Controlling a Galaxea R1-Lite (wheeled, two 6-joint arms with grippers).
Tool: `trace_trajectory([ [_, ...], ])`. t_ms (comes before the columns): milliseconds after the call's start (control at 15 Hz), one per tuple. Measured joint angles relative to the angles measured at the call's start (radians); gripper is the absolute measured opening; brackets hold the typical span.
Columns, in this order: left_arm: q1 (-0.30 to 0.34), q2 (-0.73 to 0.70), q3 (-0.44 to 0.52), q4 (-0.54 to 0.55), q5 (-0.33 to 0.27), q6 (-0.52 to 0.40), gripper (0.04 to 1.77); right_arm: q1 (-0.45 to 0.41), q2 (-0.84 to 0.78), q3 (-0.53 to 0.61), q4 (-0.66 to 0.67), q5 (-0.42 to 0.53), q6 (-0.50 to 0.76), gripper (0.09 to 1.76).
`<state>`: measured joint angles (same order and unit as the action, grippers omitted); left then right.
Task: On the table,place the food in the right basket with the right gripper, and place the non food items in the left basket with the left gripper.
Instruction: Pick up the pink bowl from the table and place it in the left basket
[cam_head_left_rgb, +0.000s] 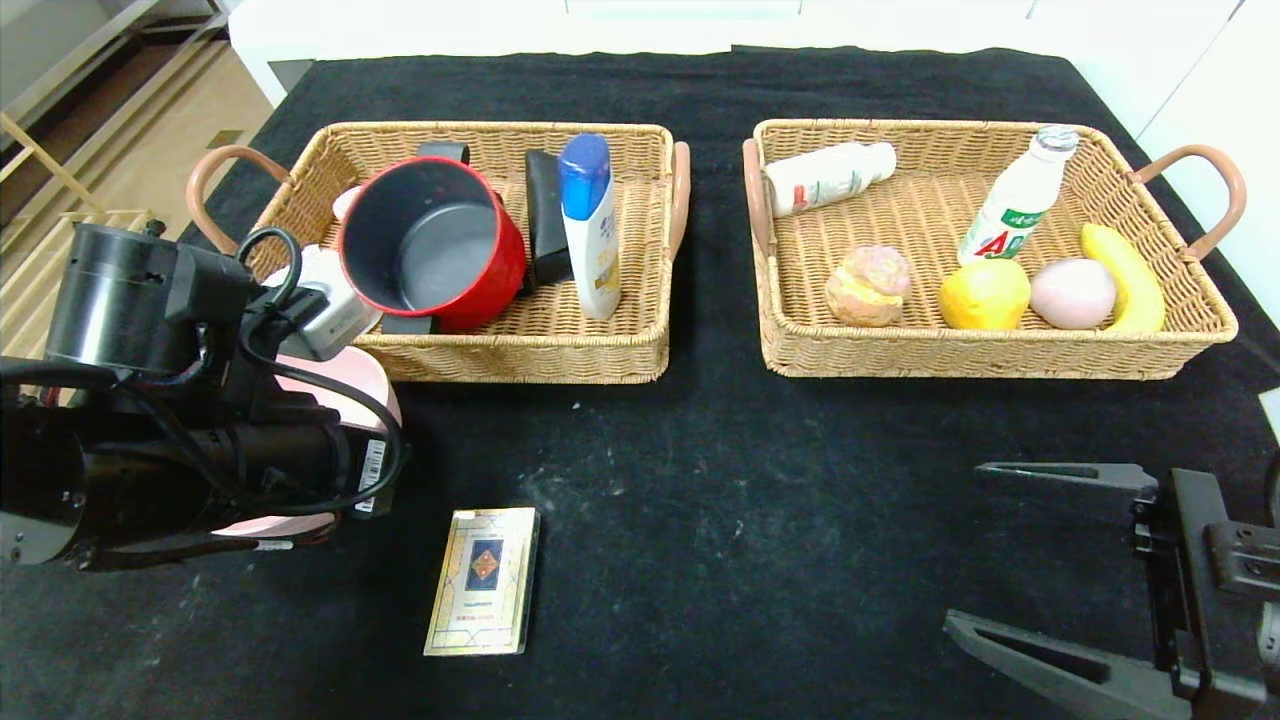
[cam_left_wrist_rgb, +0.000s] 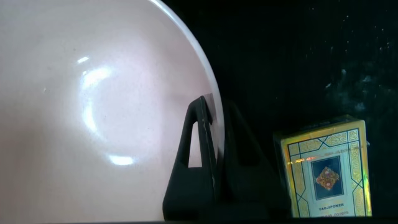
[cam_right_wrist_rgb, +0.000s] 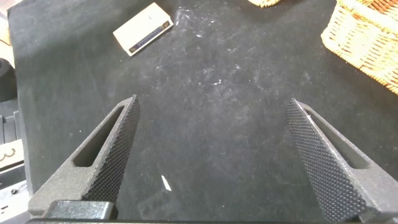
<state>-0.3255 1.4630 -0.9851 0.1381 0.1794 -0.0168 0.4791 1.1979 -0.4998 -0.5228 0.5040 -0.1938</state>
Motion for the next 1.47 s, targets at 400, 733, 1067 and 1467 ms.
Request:
trace_trajectory([
  [400, 0.000, -0.079, -0.024, 0.073, 0.004, 0.017, 0.16, 0.000, 0.000, 0.000, 0.000, 0.000, 0.001, 1.71],
  [733, -0.003, -0.165, -0.105, 0.161, 0.045, 0.043, 0.16, 0.000, 0.000, 0.000, 0.000, 0.000, 0.000, 1.71],
  [1067, 0.034, -0.156, -0.287, 0.168, 0.054, 0.087, 0.16, 0.001, -0.001, 0.001, 0.000, 0.001, 0.000, 1.71],
  [1467, 0.071, -0.004, -0.501, 0.060, 0.040, 0.132, 0.16, 0.002, -0.005, 0.000, -0.002, 0.000, 0.000, 1.71],
])
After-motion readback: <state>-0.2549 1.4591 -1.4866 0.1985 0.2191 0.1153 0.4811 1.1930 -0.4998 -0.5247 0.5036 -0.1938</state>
